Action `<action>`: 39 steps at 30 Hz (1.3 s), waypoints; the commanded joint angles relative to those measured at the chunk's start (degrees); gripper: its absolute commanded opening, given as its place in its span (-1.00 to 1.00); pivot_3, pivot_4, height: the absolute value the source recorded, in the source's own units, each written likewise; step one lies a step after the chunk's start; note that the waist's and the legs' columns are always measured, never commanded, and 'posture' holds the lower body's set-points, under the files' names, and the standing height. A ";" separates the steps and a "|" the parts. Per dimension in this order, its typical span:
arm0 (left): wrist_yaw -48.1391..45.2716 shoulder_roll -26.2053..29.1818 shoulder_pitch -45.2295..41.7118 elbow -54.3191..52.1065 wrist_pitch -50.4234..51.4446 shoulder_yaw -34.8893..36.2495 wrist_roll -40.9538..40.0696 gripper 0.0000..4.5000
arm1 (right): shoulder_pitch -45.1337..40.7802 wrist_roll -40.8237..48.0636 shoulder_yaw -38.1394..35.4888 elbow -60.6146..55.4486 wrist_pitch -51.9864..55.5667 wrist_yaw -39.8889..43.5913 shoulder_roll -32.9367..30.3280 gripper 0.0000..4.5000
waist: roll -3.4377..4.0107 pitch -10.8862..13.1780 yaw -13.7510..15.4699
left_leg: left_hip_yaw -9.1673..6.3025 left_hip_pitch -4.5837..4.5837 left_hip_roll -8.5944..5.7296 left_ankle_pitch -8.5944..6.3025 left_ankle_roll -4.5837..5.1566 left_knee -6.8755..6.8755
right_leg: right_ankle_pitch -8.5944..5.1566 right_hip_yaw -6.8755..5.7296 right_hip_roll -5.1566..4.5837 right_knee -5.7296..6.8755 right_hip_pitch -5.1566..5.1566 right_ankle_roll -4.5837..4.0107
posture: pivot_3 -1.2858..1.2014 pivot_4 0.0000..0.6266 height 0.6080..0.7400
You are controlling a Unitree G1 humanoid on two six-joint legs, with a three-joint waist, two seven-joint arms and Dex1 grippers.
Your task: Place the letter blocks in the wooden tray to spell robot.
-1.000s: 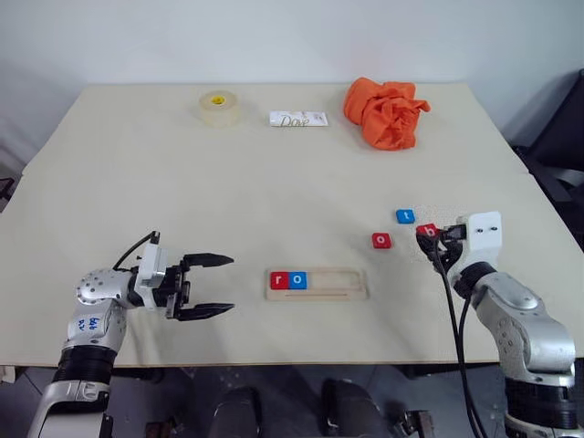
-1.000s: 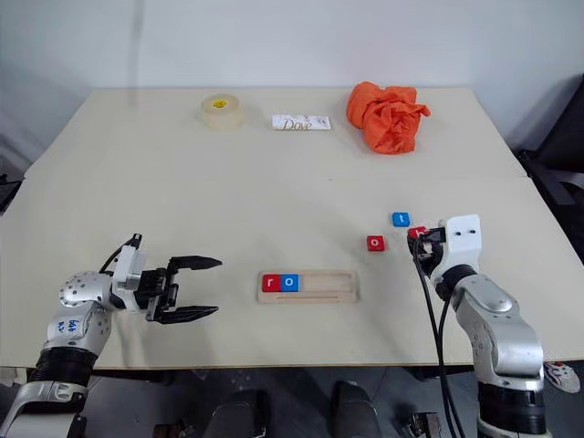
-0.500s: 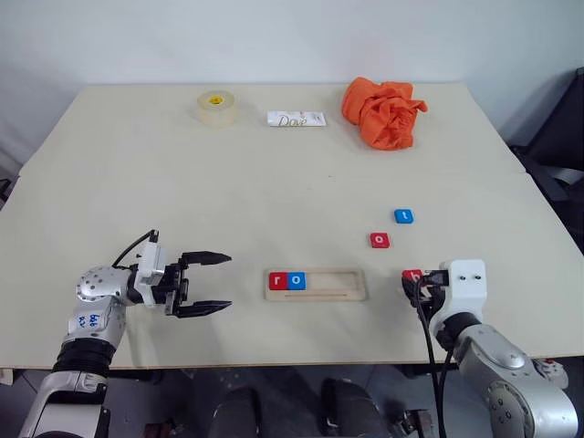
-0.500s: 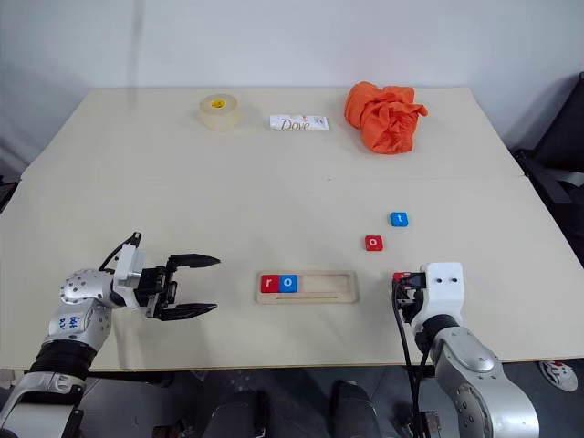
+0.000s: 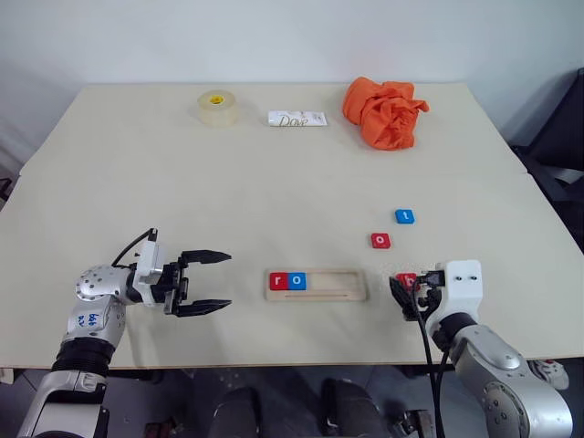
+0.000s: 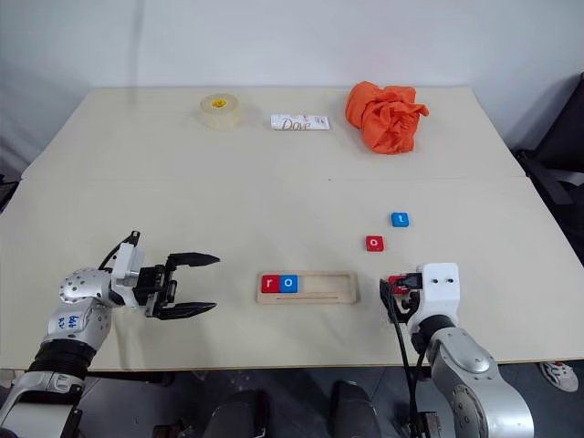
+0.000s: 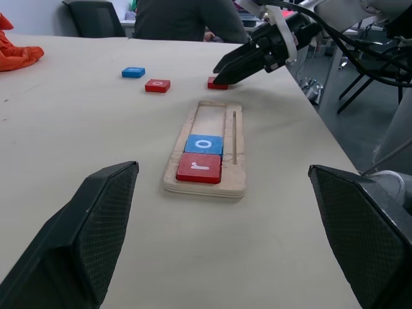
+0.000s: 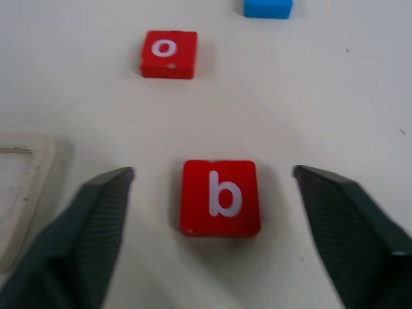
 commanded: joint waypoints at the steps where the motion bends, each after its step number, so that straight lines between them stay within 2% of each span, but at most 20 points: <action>1: -6.44 0.08 0.27 -2.23 -0.01 0.90 -1.39 1.00 | -1.42 1.10 -0.78 -0.31 -4.12 8.21 -6.51 0.99 | 0.00 0.00 -0.01 | 0.00 0.00 0.00 0.00 0.00 0.00 | 0.00 0.00 0.00 -0.02 0.00 0.00 | 0.03 -0.52 1.00; 5: -6.44 0.18 0.46 -2.96 0.54 0.47 -1.74 1.00 | -2.77 0.50 0.70 7.43 -14.23 28.07 -21.87 0.99 | -0.02 0.01 0.09 | 0.00 0.00 -0.01 -0.01 0.01 -0.06 | 0.00 -0.01 0.01 -0.09 0.02 0.01 | 0.03 -0.52 1.00; 7: -6.44 0.14 0.79 -3.55 0.85 0.47 -1.79 1.00 | -3.79 0.73 1.40 11.92 -18.14 35.21 -26.79 0.99 | -0.04 0.02 0.10 | -0.01 0.01 -0.01 -0.01 0.02 -0.08 | 0.00 -0.03 0.02 -0.13 0.05 0.02 | 0.03 -0.52 1.00; 12: -6.44 0.18 2.01 -5.12 1.33 0.21 -1.99 1.00 | -11.74 -3.41 7.11 27.44 -30.92 51.13 -35.53 0.99 | -0.08 0.05 -0.03 | 0.05 0.04 -0.01 -0.01 0.02 -0.12 | 0.01 -0.04 0.04 -0.13 0.03 0.05 | 0.03 -0.52 1.00; 16: -6.44 0.03 2.99 -6.42 1.65 0.62 -2.03 1.00 | -21.82 -8.38 13.40 41.28 -40.13 59.77 -37.02 0.99 | -0.12 0.07 -0.05 | 0.09 0.04 0.00 0.00 0.01 -0.03 | 0.04 -0.03 0.02 -0.11 0.03 0.10 | 0.03 -0.52 1.00; 21: -6.42 0.32 5.10 -8.69 2.38 2.20 -2.34 1.00 | -30.89 -12.96 18.62 53.63 -47.11 66.15 -35.90 0.99 | -0.10 0.09 0.01 | 0.14 0.03 0.00 0.00 -0.02 -0.02 | 0.04 -0.02 0.01 -0.11 -0.01 0.11 | 0.03 -0.52 1.00; 26: -6.08 0.70 6.77 -10.21 3.12 3.62 -2.25 1.00 | -31.92 -14.53 19.68 56.93 -50.02 68.79 -36.14 0.99 | -0.10 0.09 0.28 | 0.17 0.02 0.00 -0.02 -0.05 0.03 | 0.03 -0.02 -0.01 -0.12 0.00 0.09 | 0.03 -0.52 1.00; 36: -5.28 0.05 6.66 -10.14 2.75 4.21 -1.62 1.00 | -28.97 -16.24 19.95 54.89 -50.93 70.09 -38.02 0.99 | -0.10 0.08 0.28 | 0.15 0.03 0.01 -0.05 -0.07 0.17 | 0.03 -0.03 -0.03 -0.07 0.07 0.10 | 0.03 -0.52 1.00; 39: -5.34 -0.05 6.44 -9.85 2.65 4.09 -1.46 1.00 | -28.76 -16.72 19.79 55.54 -51.30 69.65 -38.13 0.62 | -0.11 0.08 0.22 | 0.14 0.04 0.01 -0.05 -0.07 0.21 | 0.04 -0.03 -0.03 -0.06 0.09 0.10 | 0.03 -0.52 1.00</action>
